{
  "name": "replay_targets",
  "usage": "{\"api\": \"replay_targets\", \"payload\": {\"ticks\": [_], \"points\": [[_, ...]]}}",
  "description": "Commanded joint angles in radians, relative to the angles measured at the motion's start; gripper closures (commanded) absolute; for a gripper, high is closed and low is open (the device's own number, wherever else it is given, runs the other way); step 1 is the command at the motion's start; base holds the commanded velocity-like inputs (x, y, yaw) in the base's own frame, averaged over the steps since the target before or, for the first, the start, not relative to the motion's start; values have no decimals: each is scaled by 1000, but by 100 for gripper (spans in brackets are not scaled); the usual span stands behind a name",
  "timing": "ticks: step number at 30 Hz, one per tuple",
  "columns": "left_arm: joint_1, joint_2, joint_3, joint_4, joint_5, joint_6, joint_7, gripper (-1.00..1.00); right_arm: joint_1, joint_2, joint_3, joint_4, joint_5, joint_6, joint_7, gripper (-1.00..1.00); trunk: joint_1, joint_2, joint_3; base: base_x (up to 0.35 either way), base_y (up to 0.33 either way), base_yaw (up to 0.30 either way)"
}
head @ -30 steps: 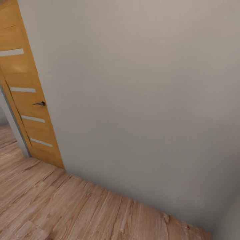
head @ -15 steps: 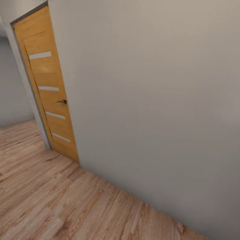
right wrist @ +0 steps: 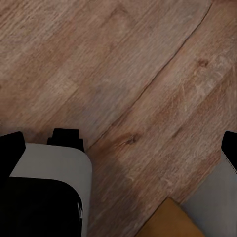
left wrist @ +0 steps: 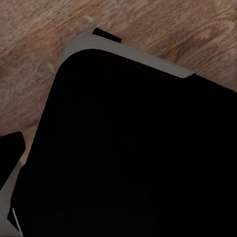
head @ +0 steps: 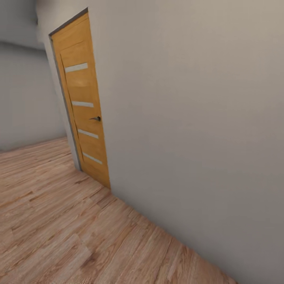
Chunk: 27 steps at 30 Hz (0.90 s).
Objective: Move the two storage containers from the living room to the garage. In the garage, place one container on the floor and stack the other container on top of it (either order is fine).
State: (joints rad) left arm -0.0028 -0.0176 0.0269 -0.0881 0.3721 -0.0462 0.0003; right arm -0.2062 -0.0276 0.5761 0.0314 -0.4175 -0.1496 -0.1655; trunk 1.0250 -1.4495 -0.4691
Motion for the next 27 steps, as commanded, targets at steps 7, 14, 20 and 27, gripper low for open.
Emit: {"api": "replay_targets", "payload": {"ticks": [7,14,20,27], "points": [[0,0,2,0,4,-2,1,-100,-1,1,9,2,-8,-5,-1,-100,0,-1,-1,0,0,300],[0,1,2,1,5,-2,0,-100,-1,2,9,2,-7,-7,-11,-100,0,-1,-1,0,0,300],[0,1,3,0,5,-2,1,-100,0,2,9,2,-7,-8,-12,-100,0,-1,1,0,0,300],[0,-1,2,-1,5,-3,0,-100,1,2,10,2,-6,-5,-12,-100,0,-1,5,0,0,300]]}}
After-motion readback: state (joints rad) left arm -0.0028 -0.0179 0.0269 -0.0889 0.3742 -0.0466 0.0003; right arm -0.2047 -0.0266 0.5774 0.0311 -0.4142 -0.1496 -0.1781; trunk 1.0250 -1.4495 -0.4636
